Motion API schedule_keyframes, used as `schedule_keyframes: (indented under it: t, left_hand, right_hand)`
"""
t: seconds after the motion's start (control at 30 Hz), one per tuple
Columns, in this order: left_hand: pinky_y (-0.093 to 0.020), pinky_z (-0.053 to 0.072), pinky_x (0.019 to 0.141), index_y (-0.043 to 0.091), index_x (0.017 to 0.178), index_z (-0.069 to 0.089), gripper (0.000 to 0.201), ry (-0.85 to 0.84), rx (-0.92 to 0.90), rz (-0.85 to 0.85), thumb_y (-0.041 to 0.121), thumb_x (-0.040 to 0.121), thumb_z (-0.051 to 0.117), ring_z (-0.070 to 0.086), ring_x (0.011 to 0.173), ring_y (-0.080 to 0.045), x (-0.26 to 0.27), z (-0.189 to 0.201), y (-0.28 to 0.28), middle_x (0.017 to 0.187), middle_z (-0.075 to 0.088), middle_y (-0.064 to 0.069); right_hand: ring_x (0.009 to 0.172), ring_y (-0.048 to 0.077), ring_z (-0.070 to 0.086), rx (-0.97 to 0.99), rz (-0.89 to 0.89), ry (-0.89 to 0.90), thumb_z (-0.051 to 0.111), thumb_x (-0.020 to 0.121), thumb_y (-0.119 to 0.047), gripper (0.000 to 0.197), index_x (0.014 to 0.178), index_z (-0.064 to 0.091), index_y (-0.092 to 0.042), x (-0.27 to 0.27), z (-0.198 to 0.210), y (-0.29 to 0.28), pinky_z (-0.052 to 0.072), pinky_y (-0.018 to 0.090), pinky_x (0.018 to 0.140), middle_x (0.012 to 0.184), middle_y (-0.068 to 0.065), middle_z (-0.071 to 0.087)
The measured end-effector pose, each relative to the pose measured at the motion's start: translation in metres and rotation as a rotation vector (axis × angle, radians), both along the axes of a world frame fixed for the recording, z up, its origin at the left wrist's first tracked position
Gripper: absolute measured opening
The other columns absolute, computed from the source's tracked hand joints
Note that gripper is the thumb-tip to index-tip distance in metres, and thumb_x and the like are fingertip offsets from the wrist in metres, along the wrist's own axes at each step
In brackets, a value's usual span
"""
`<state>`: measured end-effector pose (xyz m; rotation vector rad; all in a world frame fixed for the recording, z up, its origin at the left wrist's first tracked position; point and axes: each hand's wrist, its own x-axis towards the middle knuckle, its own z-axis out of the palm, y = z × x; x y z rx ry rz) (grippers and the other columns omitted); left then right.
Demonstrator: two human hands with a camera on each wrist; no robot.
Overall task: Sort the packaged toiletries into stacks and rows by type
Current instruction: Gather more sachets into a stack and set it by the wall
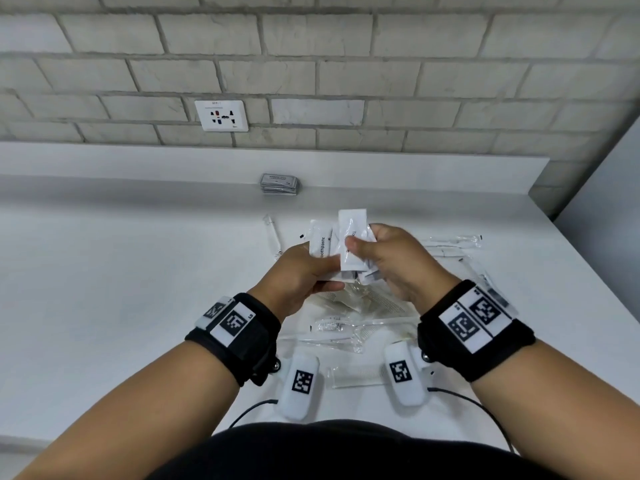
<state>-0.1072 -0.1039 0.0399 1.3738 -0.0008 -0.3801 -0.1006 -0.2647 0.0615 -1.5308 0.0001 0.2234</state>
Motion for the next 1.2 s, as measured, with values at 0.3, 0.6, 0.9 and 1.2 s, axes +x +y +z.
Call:
schedule_keyframes:
  t: [0.3, 0.6, 0.9, 1.2]
  left_hand:
    - [-0.018, 0.049, 0.049, 0.013, 0.113, 0.053, 0.035, 0.118, -0.072, 0.007, 0.043, 0.099, 0.04, 0.068, 0.065, -0.016, -0.004, -0.002, 0.011, 0.099, 0.072, -0.011]
    - [-0.019, 0.017, 0.037, 0.009, 0.103, 0.061, 0.078, 0.104, 0.196, -0.301, 0.072, 0.088, 0.018, 0.045, 0.047, -0.02, 0.01, 0.015, 0.016, 0.089, 0.067, -0.028]
    - [-0.021, 0.02, 0.036, 0.004, 0.089, 0.066, 0.106, 0.158, 0.408, -0.528, 0.083, 0.075, -0.003, 0.048, 0.038, -0.023, 0.019, 0.039, 0.03, 0.089, 0.069, -0.03]
    - [-0.028, 0.041, 0.086, 0.021, 0.108, 0.058, 0.047, 0.019, 0.041, 0.019, 0.062, 0.084, 0.053, 0.057, 0.106, -0.012, 0.028, -0.006, 0.014, 0.109, 0.063, 0.004]
  right_hand:
    - [0.077, 0.029, 0.068, 0.144, -0.186, 0.126, 0.057, 0.095, -0.021, 0.011, 0.105, 0.056, -0.016, 0.01, -0.017, -0.014, 0.057, 0.04, 0.061, 0.095, 0.011, 0.067]
    - [0.086, 0.02, 0.054, -0.83, 0.465, -0.459, 0.062, 0.091, -0.025, 0.02, 0.101, 0.054, -0.009, 0.001, 0.04, -0.006, 0.046, 0.036, 0.08, 0.108, 0.004, 0.046]
    - [0.076, 0.01, 0.052, -0.764, 0.467, -0.324, 0.055, 0.095, -0.029, 0.017, 0.099, 0.042, -0.019, -0.011, 0.01, 0.012, 0.046, 0.034, 0.07, 0.088, -0.004, 0.053]
    - [0.064, 0.019, 0.07, 0.077, -0.007, 0.186, 0.054, 0.097, -0.018, 0.015, 0.108, 0.058, -0.01, 0.005, -0.008, 0.018, 0.056, 0.032, 0.055, 0.085, 0.009, 0.069]
